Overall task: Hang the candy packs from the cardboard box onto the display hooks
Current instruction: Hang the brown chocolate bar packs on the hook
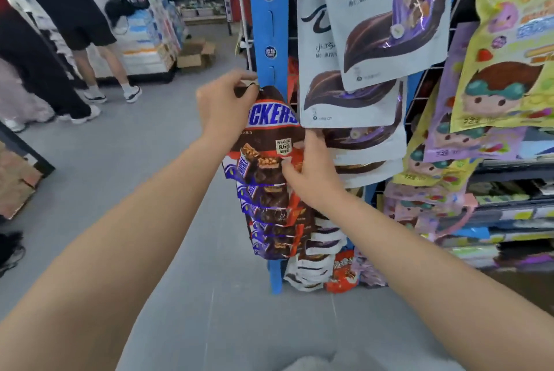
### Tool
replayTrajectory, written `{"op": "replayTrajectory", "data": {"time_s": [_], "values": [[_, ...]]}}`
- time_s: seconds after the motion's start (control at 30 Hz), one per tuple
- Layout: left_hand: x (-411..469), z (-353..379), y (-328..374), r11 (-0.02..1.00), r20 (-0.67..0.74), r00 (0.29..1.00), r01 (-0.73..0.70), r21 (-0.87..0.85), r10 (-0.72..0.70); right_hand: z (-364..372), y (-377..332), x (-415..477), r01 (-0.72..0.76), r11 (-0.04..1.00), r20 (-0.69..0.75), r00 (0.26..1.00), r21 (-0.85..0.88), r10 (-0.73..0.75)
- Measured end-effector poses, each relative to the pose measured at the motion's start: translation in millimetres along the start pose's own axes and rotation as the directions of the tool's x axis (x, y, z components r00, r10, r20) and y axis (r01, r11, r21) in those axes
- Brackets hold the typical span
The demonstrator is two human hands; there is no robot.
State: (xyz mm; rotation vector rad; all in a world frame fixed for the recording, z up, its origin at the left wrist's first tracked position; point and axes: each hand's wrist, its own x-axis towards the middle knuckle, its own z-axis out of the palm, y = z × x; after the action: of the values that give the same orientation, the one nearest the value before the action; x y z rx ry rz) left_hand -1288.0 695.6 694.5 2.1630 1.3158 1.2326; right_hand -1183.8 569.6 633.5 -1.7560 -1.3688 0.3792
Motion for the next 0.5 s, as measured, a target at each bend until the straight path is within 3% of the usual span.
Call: {"op": "replayTrajectory", "data": {"time_s": [0.07, 0.17, 0.23, 0.4, 0.5], "values": [[7, 0, 4, 0.999, -0.019, 0.999, -0.033, 0.015, 0.033, 8, -8, 0, 0.085, 0.973, 0.044, 0.996, -0.214, -0.078], [14, 1, 3, 1.0, -0.019, 1.0, -0.018, -0.014, 0.018, 22, -15, -2, 0.246, 0.822, 0.066, 0.966, -0.513, -0.248], [15, 2, 3, 0.999, -0.004, 1.0, -0.017, -0.046, 0.017, 25, -16, 1, 0.315, 0.767, 0.112, 0.945, -0.559, -0.307], [12, 7, 5, 0.987, -0.089, 0.994, -0.076, -0.143, 0.064, 11, -16, 16, 0.263, 0.803, 0.069, 0.961, -0.534, -0.269], [14, 10, 9, 0.989, -0.057, 0.993, -0.105, -0.108, 0.1, 4, -8, 20, 0.433, 0.668, 0.265, 0.901, -0.605, -0.343]]}}
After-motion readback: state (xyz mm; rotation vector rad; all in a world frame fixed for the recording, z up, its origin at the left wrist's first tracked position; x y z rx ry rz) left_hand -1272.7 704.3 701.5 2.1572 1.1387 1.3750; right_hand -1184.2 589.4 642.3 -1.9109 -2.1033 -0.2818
